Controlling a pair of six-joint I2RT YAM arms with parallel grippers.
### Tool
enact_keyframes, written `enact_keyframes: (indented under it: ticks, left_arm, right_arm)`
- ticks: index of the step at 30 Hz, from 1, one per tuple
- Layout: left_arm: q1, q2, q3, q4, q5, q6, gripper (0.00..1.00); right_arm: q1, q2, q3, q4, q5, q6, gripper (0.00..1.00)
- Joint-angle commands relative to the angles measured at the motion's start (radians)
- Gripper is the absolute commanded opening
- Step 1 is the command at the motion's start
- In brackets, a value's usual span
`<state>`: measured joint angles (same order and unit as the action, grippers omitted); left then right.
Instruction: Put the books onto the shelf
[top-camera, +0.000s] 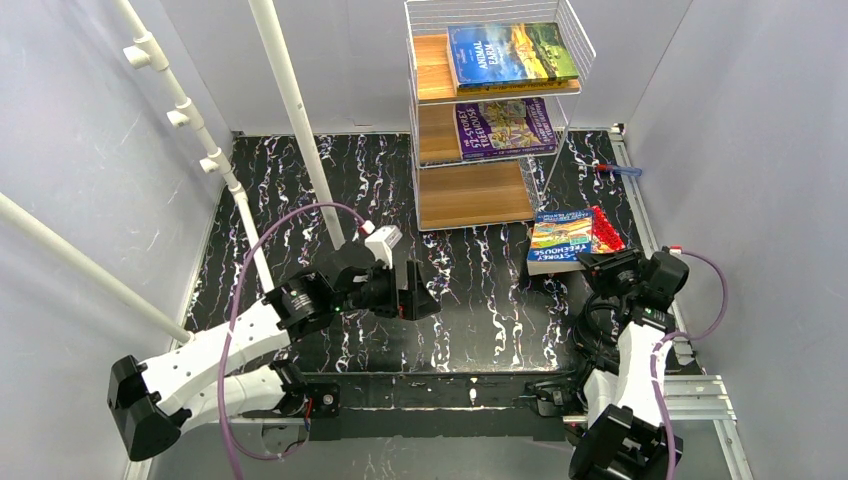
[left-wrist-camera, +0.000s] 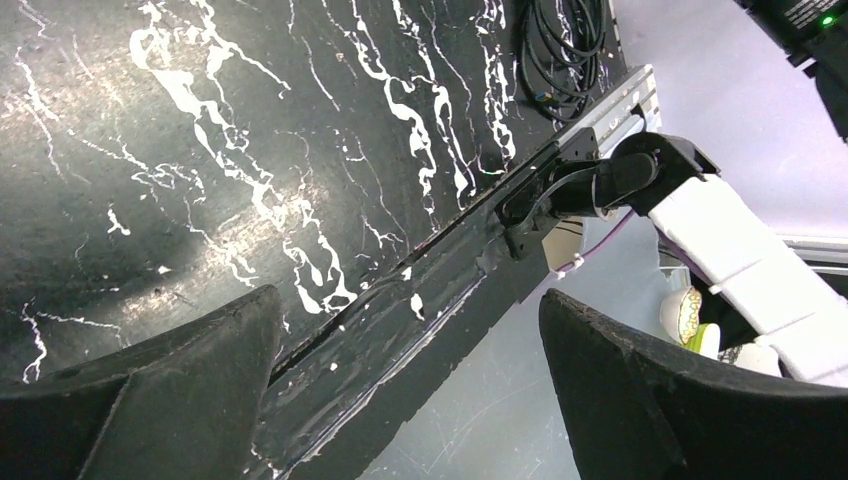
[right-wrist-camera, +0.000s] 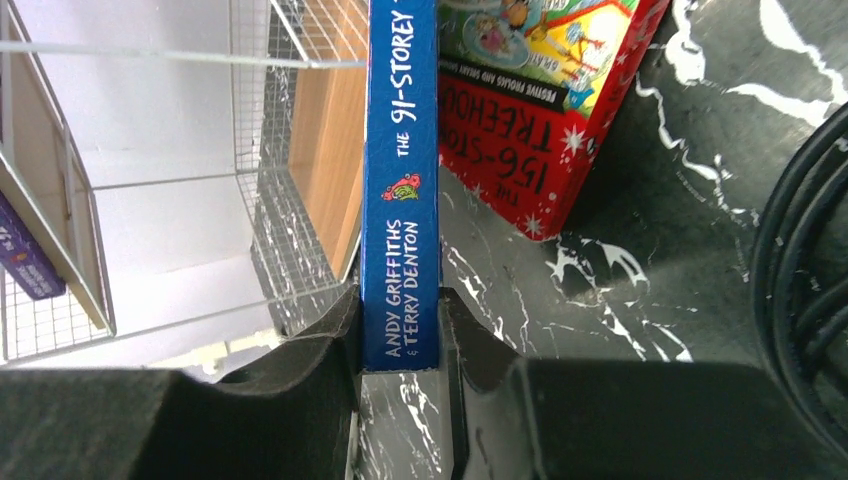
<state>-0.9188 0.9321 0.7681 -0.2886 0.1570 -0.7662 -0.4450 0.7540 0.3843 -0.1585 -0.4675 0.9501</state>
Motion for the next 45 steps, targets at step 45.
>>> enact_keyframes:
  ticks: [45]
  left_arm:
    - [0.174, 0.437, 0.029, 0.268, 0.237, -0.382, 0.96]
  right_arm:
    - [0.32, -0.092, 0.097, -0.462, -0.126, 0.066, 0.01]
